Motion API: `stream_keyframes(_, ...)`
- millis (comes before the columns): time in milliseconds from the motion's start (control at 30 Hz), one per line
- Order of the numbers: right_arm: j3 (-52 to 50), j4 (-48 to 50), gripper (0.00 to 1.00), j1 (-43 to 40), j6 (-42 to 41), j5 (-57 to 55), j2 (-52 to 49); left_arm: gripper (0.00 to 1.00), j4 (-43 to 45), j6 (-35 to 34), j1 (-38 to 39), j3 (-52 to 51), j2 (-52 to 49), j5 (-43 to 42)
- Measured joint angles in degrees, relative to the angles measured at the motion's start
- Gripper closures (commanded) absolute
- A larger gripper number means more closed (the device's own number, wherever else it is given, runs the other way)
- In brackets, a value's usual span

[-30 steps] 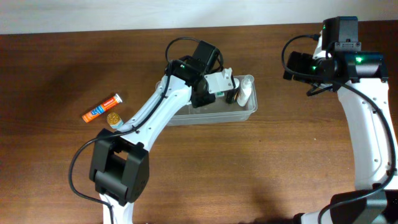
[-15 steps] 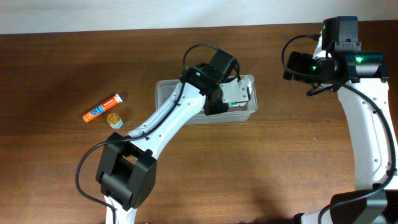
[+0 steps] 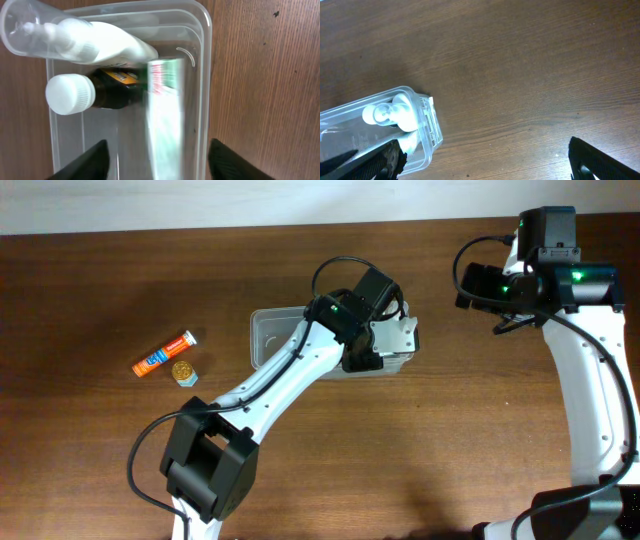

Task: Pack container
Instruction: 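Lower the box into the container and open the left gripper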

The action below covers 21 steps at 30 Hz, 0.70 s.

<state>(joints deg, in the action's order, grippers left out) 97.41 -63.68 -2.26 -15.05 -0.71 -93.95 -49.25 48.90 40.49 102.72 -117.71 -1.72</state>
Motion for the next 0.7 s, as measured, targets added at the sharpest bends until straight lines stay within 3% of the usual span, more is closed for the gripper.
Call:
stream_keyframes(133,0.0,0.0,0.02,0.0,0.0,0.0,0.0,0.23,0.7,0.1,0.0,0.0,0.0,0.0)
stream_keyframes(500,0.0,0.0,0.02,0.0,0.0,0.0,0.0,0.24,1.9,0.1,0.0,0.0,0.0,0.3)
stream_keyframes(700,0.0,0.0,0.02,0.0,0.0,0.0,0.0,0.17,1.9,-5.1,0.0,0.1,0.0,7.4)
